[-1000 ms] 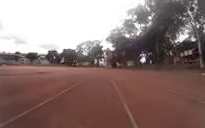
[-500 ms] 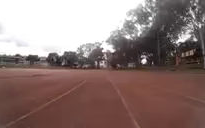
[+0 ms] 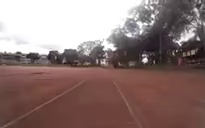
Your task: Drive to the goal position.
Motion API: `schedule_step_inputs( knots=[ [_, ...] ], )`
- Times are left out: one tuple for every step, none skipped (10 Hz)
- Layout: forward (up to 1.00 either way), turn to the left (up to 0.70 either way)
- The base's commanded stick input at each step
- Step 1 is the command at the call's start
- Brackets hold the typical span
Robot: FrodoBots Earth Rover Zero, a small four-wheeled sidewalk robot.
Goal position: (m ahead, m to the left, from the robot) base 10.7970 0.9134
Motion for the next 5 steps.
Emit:
schedule_step_inputs(
  knots=[
    [0.7,0.0],
    [0.7,0.0],
    [0.7,0.0],
    [0.7,0.0],
    [0.7,0.0]
  ],
)
